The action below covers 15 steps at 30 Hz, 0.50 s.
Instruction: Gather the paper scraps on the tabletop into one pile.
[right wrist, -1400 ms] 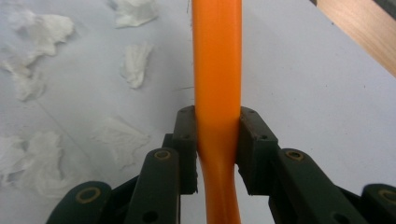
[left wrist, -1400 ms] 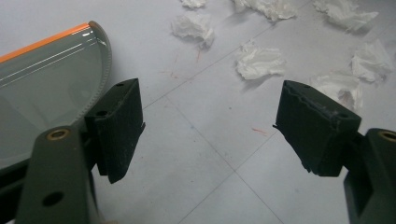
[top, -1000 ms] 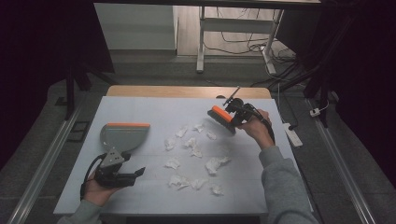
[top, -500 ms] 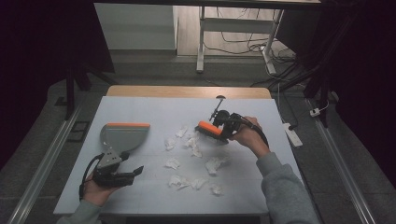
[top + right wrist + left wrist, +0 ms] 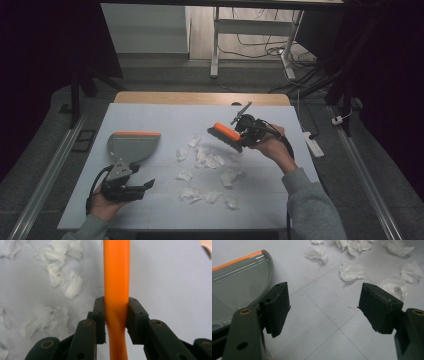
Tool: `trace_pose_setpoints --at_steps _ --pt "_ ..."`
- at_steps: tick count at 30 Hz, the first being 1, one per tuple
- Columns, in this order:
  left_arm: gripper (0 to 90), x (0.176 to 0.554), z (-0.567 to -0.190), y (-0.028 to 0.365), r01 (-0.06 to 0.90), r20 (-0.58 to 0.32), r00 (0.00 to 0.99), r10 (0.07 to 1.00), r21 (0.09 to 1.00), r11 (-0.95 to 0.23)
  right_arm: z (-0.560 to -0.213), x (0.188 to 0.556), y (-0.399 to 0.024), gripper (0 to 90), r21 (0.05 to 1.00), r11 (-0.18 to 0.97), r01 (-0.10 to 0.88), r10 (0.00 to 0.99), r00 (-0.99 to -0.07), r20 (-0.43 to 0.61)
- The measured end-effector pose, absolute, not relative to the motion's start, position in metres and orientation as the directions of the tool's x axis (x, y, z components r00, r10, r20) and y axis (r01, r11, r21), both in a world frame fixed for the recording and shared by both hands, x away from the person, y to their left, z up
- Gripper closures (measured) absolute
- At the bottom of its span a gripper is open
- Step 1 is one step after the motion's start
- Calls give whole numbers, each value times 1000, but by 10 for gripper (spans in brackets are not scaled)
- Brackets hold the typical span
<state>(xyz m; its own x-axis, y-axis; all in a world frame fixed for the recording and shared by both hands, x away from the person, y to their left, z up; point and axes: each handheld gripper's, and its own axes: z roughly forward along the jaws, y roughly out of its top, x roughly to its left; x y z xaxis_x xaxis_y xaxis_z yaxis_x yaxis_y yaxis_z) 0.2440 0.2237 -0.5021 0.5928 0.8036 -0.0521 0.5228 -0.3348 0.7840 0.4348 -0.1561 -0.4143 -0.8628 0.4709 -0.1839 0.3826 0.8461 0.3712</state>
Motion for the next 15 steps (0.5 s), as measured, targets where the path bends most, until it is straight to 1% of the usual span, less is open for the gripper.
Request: trace_pose_setpoints --at_steps 5,9,12,15 --pt "256 244 -503 223 525 -51 590 806 783 -334 -407 439 -161 708 475 790 387 517 -837 -179" --pt "256 244 -503 223 525 -48 593 804 780 -340 -402 443 -160 708 521 758 392 547 -818 -180" --pt "256 245 -503 223 525 -48 593 804 780 -341 -404 450 -154 708 505 767 395 542 -821 -181" --pt "256 245 -503 223 528 -50 591 805 779 -339 -410 458 -141 708 466 797 384 516 -834 -195"
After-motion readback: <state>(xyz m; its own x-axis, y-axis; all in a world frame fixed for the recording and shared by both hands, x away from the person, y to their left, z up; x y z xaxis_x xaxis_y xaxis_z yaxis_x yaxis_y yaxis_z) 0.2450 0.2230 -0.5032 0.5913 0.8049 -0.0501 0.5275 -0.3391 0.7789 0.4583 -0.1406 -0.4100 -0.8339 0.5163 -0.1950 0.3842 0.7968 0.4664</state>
